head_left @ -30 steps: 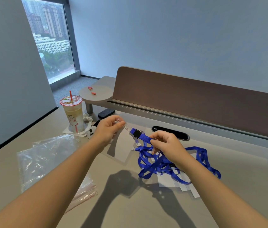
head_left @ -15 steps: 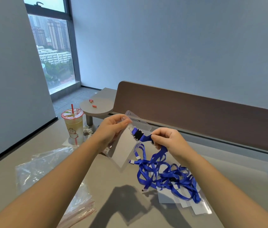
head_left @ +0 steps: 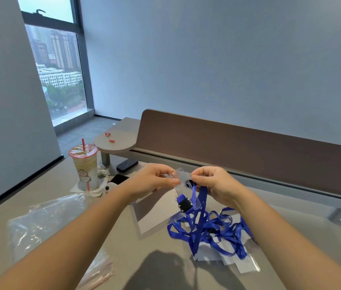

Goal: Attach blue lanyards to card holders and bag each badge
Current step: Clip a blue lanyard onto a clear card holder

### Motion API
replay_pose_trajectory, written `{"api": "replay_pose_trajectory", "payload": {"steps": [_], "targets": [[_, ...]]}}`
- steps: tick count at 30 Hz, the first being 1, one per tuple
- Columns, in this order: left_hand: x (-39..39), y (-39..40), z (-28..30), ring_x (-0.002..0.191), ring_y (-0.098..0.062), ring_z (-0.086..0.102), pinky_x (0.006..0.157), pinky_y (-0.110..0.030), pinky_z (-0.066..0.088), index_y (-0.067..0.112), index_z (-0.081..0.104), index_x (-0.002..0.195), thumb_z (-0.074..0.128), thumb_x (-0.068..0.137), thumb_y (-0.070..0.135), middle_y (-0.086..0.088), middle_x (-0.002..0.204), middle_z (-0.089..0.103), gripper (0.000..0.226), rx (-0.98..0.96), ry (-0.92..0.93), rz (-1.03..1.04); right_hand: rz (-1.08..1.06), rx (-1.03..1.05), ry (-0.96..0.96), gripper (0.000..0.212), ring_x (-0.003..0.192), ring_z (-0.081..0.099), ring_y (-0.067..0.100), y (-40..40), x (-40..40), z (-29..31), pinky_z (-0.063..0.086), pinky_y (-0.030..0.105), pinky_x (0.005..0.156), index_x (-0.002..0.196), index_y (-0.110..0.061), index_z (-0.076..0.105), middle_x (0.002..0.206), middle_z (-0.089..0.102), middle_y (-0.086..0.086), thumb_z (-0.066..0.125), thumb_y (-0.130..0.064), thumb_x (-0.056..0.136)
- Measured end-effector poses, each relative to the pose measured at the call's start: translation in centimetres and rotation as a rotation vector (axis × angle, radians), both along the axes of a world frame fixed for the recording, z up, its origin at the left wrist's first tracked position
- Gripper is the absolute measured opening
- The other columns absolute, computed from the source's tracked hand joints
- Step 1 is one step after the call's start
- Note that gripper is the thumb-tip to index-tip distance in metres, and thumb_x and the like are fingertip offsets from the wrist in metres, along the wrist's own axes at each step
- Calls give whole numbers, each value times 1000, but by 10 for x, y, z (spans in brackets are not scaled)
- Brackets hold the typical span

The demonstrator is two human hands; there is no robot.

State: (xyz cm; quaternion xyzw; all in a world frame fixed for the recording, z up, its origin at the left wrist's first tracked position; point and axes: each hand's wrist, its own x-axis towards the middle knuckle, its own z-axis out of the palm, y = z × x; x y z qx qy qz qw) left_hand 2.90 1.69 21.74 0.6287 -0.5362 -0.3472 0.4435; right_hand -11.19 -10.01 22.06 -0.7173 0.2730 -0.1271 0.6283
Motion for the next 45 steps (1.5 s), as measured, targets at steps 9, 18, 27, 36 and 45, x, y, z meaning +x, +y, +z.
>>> {"api": "replay_pose_trajectory", "payload": {"steps": [9, 18, 27, 36, 45], "targets": [[-4, -5, -16, 69, 6, 57, 66, -9, 45, 4, 65, 98, 56, 86, 11, -1, 83, 62, 16, 174, -153, -131, 48, -41, 82, 13, 63, 57, 10, 0, -2, -7, 49, 20, 65, 81, -12, 60, 69, 60, 2, 54, -2, 85], [-11, -10, -24, 45, 10, 48, 52, -7, 33, 1, 63, 106, 60, 84, 17, 13, 62, 50, 26, 274, -300, -120, 61, -245, 132, 21, 67, 60, 5, 8, 3, -14, 51, 15, 66, 77, -19, 56, 73, 61, -3, 51, -2, 87], [-17, -15, -33, 60, -8, 43, 59, -13, 35, 12, 57, 118, 59, 85, 12, 4, 89, 53, 33, 238, -266, -119, 29, -519, 56, 25, 67, 57, 11, 15, 7, -16, 49, 20, 68, 69, -25, 53, 70, 57, -5, 66, -6, 78], [2, -19, -32, 70, -7, 49, 72, -23, 43, 8, 59, 105, 56, 87, 12, 0, 86, 54, 19, 158, -303, 125, -72, -398, 47, 4, 54, 44, 7, 10, 5, -19, 39, 11, 47, 86, -13, 58, 64, 55, -3, 58, -10, 85], [5, -18, -29, 64, -9, 45, 61, -19, 38, 18, 51, 70, 54, 88, 18, 1, 71, 52, 18, 54, -244, 349, -110, -347, 9, 13, 41, 50, -2, 10, 10, -18, 38, 7, 42, 76, -20, 53, 61, 58, -1, 58, -13, 85]]}}
